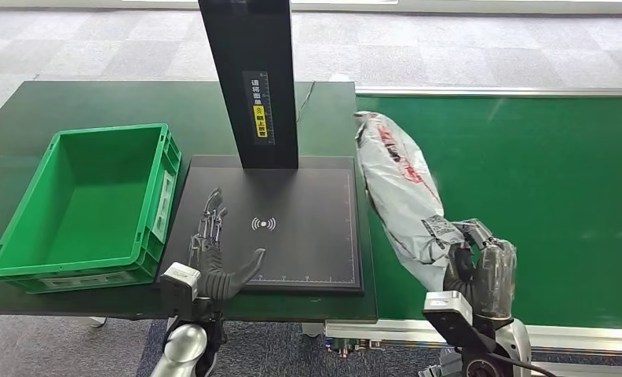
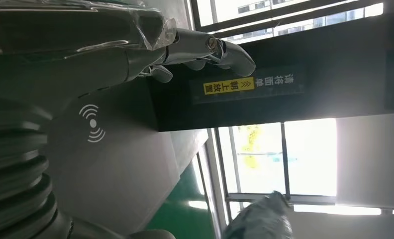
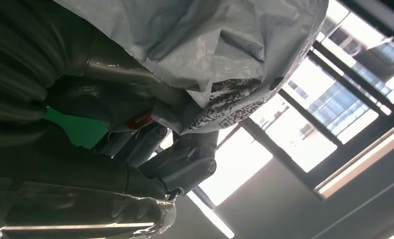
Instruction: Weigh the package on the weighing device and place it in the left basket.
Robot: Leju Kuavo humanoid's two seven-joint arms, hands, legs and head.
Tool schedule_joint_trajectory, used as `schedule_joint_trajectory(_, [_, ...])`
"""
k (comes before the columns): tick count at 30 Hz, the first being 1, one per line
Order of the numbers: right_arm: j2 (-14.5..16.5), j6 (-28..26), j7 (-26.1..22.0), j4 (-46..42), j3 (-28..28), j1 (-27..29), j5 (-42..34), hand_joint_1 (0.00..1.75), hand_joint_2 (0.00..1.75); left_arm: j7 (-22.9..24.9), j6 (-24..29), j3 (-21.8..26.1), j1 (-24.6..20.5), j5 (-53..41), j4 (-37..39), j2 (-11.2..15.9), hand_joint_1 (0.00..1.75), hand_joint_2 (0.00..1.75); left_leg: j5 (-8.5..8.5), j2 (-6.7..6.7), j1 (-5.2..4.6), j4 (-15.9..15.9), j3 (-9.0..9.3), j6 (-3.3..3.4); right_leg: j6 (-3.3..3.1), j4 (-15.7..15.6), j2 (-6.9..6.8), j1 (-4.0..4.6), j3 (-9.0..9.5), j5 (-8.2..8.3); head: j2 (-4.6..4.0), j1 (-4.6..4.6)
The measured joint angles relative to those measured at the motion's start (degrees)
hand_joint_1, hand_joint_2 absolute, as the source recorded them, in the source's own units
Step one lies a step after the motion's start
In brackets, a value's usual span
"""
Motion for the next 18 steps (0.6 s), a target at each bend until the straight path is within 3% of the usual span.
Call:
schedule_joint_trajectory(10, [-1.7,21.1,3.0,7.0,15.0,-0.3,-1.6,1.75,1.75,-0.8,0.2,-0.2,-1.4,2.2,-0.7,0.1,0.00,1.75,0.00,-0.01,0.00,0.0,-0.02,0.00,0.00,0.0,-0.01,0.00,-0.02,-0.01,0.00,-0.01])
schedule_joint_trajectory(18, [-4.3,25.3,6.8,15.5,22.5,-2.7,0.4,1.75,1.75,-0.6,0.6,-0.7,-1.4,2.6,-0.7,0.1,0.00,1.75,0.00,-0.01,-0.01,0.0,-0.02,0.01,0.00,0.0,-0.01,-0.01,-0.01,0.00,0.00,0.01])
